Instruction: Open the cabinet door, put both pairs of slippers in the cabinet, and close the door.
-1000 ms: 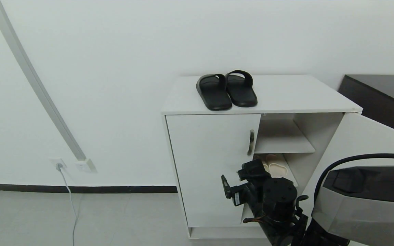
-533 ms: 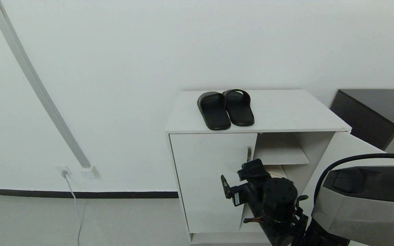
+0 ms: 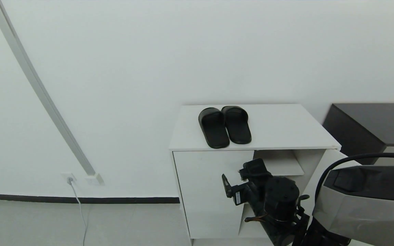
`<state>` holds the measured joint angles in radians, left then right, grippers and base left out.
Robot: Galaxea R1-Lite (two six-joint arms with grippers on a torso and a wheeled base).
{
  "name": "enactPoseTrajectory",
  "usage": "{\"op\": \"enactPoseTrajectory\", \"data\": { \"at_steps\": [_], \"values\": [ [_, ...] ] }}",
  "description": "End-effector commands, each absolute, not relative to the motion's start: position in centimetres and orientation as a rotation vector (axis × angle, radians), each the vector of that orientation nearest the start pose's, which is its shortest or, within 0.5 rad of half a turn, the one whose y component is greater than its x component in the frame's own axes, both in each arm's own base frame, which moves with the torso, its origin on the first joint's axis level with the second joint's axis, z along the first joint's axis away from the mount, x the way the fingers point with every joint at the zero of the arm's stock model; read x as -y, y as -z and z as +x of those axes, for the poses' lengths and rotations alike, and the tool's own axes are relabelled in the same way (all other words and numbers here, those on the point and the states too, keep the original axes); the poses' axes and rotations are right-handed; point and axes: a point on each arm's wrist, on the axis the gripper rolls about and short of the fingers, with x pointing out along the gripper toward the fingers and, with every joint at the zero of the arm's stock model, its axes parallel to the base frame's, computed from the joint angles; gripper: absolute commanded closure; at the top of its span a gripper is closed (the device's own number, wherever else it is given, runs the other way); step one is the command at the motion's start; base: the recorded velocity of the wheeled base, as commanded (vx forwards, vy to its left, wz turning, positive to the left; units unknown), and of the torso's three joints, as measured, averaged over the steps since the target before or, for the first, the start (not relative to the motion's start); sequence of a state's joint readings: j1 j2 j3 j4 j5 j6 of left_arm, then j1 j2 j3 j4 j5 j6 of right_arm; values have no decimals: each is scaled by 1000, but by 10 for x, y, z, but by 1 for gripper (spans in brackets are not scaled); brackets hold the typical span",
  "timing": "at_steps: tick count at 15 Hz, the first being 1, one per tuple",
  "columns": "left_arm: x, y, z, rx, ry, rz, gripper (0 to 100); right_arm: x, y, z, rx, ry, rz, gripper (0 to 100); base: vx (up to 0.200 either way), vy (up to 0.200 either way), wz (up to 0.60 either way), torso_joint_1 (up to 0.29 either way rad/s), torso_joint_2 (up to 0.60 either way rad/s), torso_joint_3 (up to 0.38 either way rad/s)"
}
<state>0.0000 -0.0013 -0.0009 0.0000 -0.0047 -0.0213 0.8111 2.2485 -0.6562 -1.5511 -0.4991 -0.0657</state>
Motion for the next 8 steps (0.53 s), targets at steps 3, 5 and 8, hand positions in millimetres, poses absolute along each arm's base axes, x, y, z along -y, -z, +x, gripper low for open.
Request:
{"op": "enactPoseTrajectory", "data": {
  "at_steps": [3, 5, 8],
  "values": [
    [0, -76, -23, 1, 5, -21, 100, -252, -56, 257, -4, -346, -87, 0, 0, 0, 0, 186, -401, -222],
    [0, -76, -23, 1, 5, -21, 100, -251, -54, 259, -8, -341, -94, 0, 0, 0, 0, 164, -376, -195],
    [0, -76, -23, 2, 3, -20, 100, -254, -66, 262, 25, -341, -89, 0, 0, 0, 0, 172, -364, -194]
  ]
}}
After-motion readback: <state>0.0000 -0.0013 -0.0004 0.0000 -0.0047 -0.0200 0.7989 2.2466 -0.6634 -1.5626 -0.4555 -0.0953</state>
